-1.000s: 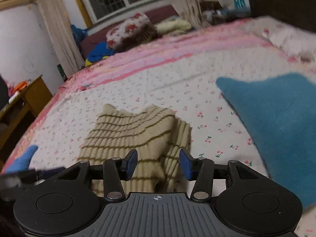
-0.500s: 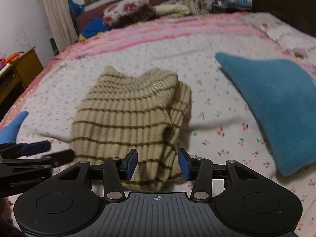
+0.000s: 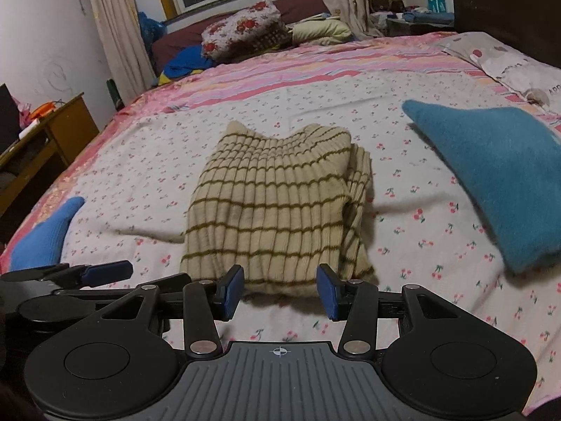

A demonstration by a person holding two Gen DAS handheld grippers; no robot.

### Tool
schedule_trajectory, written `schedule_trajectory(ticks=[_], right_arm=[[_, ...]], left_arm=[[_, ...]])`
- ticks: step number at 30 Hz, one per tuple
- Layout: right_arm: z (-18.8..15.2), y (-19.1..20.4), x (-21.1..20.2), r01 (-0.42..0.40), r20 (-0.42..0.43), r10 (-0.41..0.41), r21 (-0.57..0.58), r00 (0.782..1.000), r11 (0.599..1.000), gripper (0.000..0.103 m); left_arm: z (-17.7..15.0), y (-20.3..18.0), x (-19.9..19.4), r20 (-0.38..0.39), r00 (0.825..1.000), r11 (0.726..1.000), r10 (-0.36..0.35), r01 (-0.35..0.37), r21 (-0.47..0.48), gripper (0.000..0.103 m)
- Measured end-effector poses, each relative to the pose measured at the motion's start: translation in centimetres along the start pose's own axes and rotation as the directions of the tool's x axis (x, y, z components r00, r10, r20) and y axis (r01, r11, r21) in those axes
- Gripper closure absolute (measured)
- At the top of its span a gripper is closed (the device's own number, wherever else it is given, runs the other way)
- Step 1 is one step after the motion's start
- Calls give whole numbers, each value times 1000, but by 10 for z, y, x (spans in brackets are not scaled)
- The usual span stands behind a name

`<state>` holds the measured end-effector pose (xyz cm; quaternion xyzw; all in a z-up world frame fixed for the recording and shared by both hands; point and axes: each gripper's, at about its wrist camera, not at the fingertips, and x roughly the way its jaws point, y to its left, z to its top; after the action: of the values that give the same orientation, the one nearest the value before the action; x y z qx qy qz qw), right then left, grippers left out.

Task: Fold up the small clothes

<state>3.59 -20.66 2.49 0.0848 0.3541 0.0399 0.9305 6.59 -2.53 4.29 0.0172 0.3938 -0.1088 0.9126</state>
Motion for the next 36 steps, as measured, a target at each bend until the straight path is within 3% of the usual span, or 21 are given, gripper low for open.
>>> schedule_trajectory(ticks=[5,8,19,36], right_arm=[[-13,2,-3,2,-15,-2,11,1000,1000,56],[-22,4,-4,3,-24,-3,10,1000,1000,55],[-38,0,2,100,-38,-100,11,994,995,55],[-44,-2,4,80,-53,-78,35,996,996,55]], left_arm=[[-9,-2,-4,-1,999,999,37,-37,-11,3],[-14,-2,-4,-6,999,999,50,-50,-15,1],[-27,-5,-6,-18,998,998,67,-67,-17,1],[-29,-12,-4,-39,990,991,132,-132,23,1]])
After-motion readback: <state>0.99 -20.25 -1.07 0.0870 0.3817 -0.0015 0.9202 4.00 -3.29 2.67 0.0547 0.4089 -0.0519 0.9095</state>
